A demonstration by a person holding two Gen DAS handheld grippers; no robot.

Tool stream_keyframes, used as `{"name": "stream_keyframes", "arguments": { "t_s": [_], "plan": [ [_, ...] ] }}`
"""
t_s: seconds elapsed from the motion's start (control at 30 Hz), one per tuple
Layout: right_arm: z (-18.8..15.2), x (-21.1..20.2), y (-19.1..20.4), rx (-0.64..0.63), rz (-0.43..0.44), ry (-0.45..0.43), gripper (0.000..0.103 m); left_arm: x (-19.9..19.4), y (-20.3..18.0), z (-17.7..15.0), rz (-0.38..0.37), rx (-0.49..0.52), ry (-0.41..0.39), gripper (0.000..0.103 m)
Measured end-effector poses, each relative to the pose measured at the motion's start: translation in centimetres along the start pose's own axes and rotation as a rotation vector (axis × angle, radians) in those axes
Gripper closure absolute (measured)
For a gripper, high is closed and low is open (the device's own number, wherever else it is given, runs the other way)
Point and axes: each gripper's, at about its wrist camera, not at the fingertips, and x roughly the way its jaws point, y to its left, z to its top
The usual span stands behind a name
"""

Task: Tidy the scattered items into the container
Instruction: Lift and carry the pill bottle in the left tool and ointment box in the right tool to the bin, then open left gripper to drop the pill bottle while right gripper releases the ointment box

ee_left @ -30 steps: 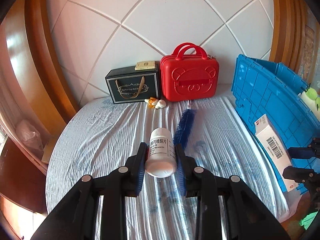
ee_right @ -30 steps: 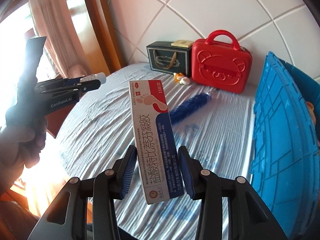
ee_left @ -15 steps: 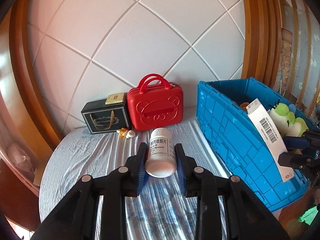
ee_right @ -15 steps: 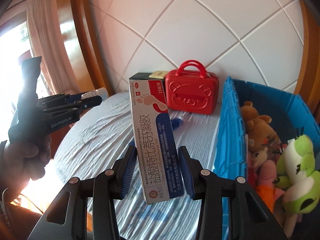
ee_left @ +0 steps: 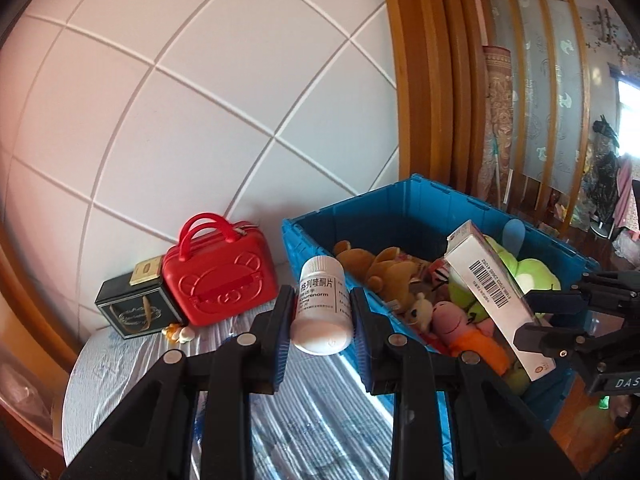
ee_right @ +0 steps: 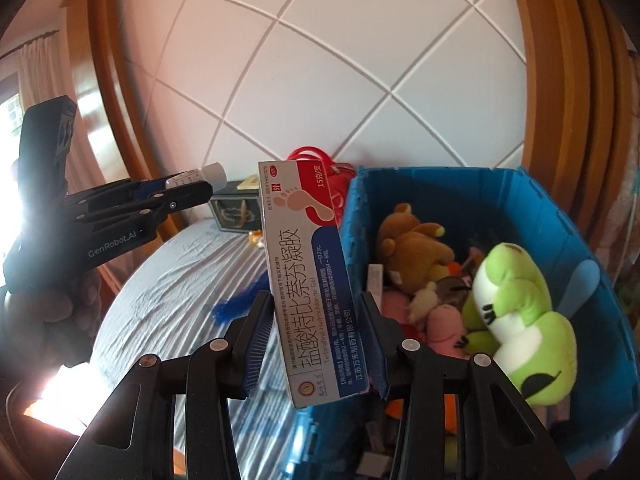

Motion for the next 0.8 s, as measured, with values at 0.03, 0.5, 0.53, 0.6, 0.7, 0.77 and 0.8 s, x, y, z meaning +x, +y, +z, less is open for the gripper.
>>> {"name": "stream_keyframes", "arguments": {
  "t_s": [0.03,0.5,0.53,0.6,0.7,0.77,0.8],
  "plan": [
    [-0.1,-0.4,-1.1,0.015,-0.015,-0.002,0.061,0.5,-1.0,0.5,-0.016,0.008,-0.001,0.076],
    [0.8,-4.0,-12.8,0.131,-0.172,-0.029,0.061,5.2,-11.3,4.8,-0.168,0.102,0.013,0.076],
    [1.1,-4.0,-13.5,0.132,-0.178,-0.032,0.061,5.5,-11.7,5.1,-0.171,0.102,0.014,0.076],
    [1.5,-4.0,-14.6,0.136,-0.189,-0.035,0.061,6.0,-12.3,5.6,-0.178,0.106,0.015,0.076],
    [2.1,-3.6,-16.4,0.137,-0.207,-0.032,0.061,6.6,-13.2,6.1,-0.180,0.119,0.015,0.076],
    [2.4,-3.3,-17.5,0.135,-0.218,-0.028,0.061,7.1,-13.8,6.4,-0.179,0.126,0.016,0.076],
    [2.5,-3.1,-18.0,0.135,-0.221,-0.026,0.061,7.4,-14.0,6.5,-0.178,0.128,0.019,0.076]
  ]
}}
